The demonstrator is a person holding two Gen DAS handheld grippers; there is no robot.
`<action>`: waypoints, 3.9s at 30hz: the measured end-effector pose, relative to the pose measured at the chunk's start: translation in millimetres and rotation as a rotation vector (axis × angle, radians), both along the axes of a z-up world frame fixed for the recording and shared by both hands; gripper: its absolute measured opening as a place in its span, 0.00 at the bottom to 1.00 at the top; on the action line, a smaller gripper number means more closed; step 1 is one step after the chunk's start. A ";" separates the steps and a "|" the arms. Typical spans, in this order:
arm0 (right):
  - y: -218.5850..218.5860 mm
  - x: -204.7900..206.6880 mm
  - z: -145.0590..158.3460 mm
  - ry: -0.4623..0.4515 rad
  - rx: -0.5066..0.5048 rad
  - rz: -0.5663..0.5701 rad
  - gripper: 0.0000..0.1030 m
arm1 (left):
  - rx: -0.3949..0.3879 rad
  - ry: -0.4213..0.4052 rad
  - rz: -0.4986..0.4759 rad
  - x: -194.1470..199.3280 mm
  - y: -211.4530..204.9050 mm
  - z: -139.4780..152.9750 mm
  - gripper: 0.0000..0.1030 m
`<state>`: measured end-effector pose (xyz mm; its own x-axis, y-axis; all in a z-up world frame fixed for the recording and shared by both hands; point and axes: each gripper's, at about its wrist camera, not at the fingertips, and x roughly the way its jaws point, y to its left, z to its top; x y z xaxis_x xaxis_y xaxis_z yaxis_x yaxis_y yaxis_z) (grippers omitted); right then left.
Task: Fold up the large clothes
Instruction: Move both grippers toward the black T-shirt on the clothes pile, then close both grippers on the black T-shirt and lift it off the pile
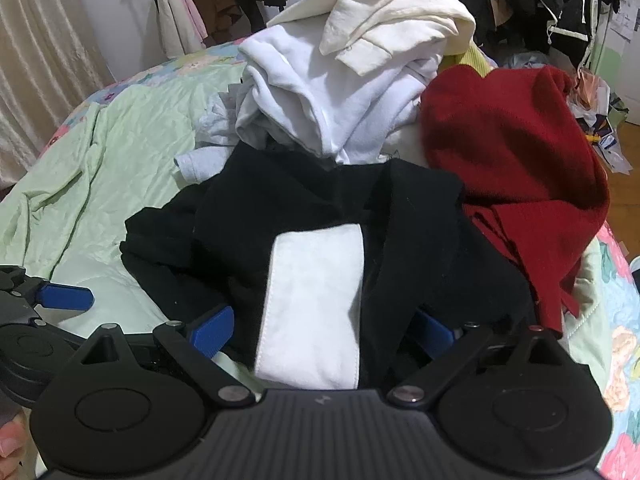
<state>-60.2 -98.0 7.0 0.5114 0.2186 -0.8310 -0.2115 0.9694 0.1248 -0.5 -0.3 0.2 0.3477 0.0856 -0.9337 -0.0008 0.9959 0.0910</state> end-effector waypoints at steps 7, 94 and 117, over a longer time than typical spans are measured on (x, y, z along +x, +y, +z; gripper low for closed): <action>-0.9 -2.2 -6.9 -0.001 -0.017 0.000 0.93 | -0.014 -0.015 0.001 -6.0 -3.8 2.6 1.00; -45.4 -5.4 7.5 -0.050 -0.021 -0.072 0.96 | 0.111 0.068 -0.134 44.9 -29.7 -31.6 1.00; -38.6 23.0 -41.3 -0.237 -0.023 0.016 0.44 | -0.077 0.007 -0.096 121.4 -14.8 -82.7 0.30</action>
<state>-37.2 -136.6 -34.4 0.6893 0.2106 -0.6932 -0.2481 0.9676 0.0473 120.9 -15.1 -82.5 0.3438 -0.0198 -0.9388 0.0948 0.9954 0.0138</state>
